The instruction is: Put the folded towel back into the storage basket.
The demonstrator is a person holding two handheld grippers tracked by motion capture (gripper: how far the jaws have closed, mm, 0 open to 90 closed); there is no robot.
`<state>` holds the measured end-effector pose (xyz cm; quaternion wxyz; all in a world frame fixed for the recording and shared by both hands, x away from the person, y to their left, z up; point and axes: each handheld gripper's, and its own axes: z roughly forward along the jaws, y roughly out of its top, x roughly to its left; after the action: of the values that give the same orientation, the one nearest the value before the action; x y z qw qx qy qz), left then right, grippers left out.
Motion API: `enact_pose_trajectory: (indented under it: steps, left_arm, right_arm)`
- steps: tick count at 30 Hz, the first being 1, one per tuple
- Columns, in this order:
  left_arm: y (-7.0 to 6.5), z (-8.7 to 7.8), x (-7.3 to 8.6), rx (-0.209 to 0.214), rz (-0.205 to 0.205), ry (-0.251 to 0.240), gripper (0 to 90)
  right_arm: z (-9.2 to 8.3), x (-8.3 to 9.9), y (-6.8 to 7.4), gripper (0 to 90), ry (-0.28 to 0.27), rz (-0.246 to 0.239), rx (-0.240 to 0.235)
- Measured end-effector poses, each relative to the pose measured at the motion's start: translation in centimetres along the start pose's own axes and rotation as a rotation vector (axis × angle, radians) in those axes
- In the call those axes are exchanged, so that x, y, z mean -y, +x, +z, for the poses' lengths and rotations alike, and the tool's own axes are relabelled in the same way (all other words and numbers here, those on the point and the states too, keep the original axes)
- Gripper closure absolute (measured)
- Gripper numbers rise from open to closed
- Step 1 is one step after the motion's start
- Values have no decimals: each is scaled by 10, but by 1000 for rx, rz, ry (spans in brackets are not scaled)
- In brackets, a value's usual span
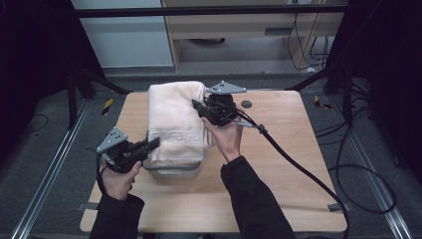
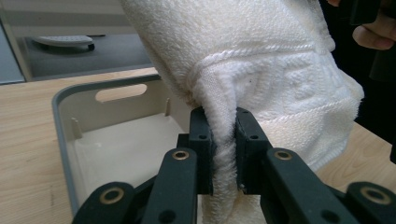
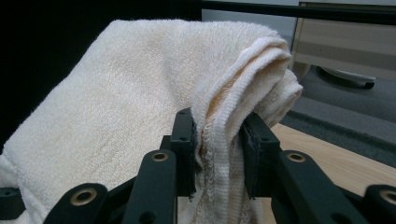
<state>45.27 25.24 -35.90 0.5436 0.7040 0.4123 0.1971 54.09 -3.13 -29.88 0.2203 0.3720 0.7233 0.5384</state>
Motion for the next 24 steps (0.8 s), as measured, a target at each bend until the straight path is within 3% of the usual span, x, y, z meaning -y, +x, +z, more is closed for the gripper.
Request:
enact_pose_trajectory:
  steps: [12, 24]
  left_arm:
    - [23, -3, 6, -45, -23, 20, 788]
    - [41, 6, 22, -79, -48, 98, 788]
  right_arm:
    - [28, -1, 12, 696, 22, 1, -9]
    - [59, 21, 14, 696, 82, 13, 2]
